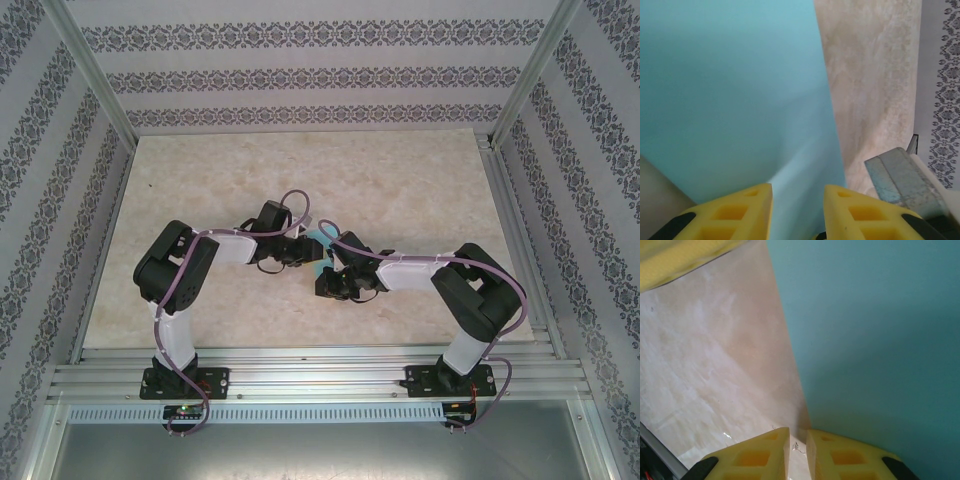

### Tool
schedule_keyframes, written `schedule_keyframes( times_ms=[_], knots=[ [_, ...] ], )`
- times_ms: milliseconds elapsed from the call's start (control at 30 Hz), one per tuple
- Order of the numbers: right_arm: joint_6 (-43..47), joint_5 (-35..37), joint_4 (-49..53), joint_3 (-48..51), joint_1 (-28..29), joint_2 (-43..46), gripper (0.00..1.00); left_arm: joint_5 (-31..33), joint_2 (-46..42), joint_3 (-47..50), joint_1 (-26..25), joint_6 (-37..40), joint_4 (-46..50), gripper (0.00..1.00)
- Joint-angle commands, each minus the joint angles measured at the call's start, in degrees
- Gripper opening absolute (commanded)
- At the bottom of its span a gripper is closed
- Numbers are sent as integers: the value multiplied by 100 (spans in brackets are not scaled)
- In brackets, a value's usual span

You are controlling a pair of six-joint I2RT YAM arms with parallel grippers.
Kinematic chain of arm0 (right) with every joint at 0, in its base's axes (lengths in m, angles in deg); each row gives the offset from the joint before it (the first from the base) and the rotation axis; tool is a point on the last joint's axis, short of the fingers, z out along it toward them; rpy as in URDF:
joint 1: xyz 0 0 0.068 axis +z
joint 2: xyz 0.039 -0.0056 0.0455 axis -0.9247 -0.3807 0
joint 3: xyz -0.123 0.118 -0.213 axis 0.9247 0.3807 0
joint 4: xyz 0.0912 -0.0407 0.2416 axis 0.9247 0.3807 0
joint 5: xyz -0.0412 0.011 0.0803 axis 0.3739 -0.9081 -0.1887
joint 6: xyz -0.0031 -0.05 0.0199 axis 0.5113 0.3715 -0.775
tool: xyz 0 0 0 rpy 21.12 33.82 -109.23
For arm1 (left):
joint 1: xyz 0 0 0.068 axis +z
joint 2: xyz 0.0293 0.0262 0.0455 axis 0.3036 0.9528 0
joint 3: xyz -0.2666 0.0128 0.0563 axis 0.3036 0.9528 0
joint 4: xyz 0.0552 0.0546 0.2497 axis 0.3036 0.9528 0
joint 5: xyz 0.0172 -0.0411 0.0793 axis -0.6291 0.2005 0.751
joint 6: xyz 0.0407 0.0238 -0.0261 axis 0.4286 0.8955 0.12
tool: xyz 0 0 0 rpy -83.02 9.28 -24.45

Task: Fold a paper plane with a square sheet of paper (fold left side to right side)
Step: Hold the square sheet of paper at the center of the table, then first fold the square sheet of paper in half at the center of the table.

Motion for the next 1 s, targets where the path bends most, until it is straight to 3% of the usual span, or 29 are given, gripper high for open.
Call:
schedule_keyframes(
  times_ms=[0, 567, 967],
  knots=[
    [-18, 586, 488, 195, 60, -393, 19, 301, 116, 18, -31, 298, -161, 34],
    [13, 794, 806, 142, 162, -457, 19, 1992, 359, -716, -34, 1410, 1205, 37],
    [-53, 767, 758, 186, 207, -490, 19, 2406, 617, -1309, 79, 1664, 1534, 40]
  ],
)
